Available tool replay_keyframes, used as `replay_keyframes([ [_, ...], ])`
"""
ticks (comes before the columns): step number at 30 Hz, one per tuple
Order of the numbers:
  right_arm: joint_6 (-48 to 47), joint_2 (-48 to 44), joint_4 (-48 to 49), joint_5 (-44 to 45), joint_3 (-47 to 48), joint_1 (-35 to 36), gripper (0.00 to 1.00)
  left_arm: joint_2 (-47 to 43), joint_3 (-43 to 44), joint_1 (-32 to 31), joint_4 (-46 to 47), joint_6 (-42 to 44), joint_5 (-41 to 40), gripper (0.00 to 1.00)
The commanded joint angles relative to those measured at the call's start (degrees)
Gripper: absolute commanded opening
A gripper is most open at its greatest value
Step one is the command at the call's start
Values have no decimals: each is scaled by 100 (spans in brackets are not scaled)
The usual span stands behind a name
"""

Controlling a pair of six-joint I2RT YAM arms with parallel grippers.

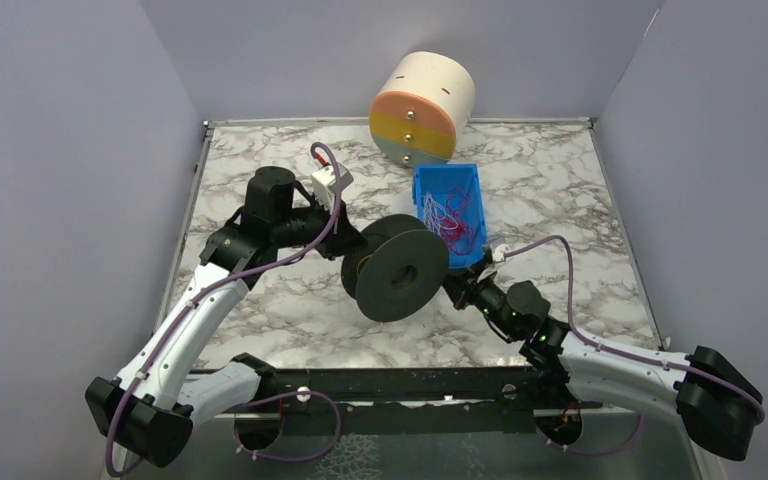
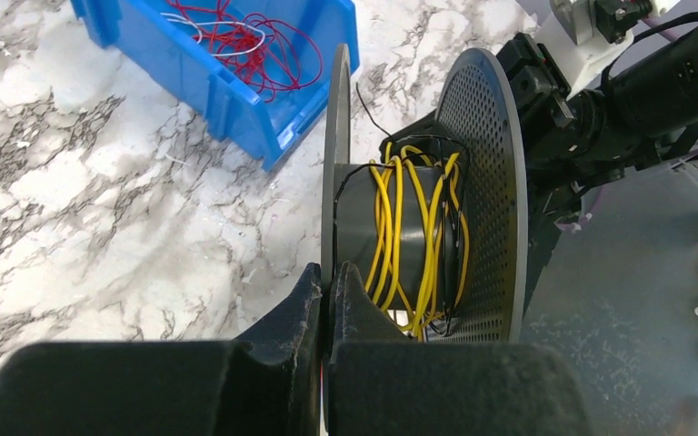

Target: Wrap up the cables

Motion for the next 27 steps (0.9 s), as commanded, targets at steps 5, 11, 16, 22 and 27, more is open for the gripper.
replay_keyframes([
  [5, -12, 254, 781, -554, 25, -15, 1, -128, 390, -54, -82, 78, -817, 0],
  [11, -27, 666, 952, -551, 209, -15, 11, -77, 481, -54, 3, 1, -950, 0],
  [16, -114, 839, 1014, -563, 346, -13, 16, -99, 643, -54, 4, -67, -1289, 0],
  [22, -181, 763, 880, -491, 378, -15, 20, -119, 757, -54, -99, -78, -1639, 0],
  [27, -190, 567, 648, -396, 366, -15, 20, -114, 895, -54, -135, -47, -2196, 0],
])
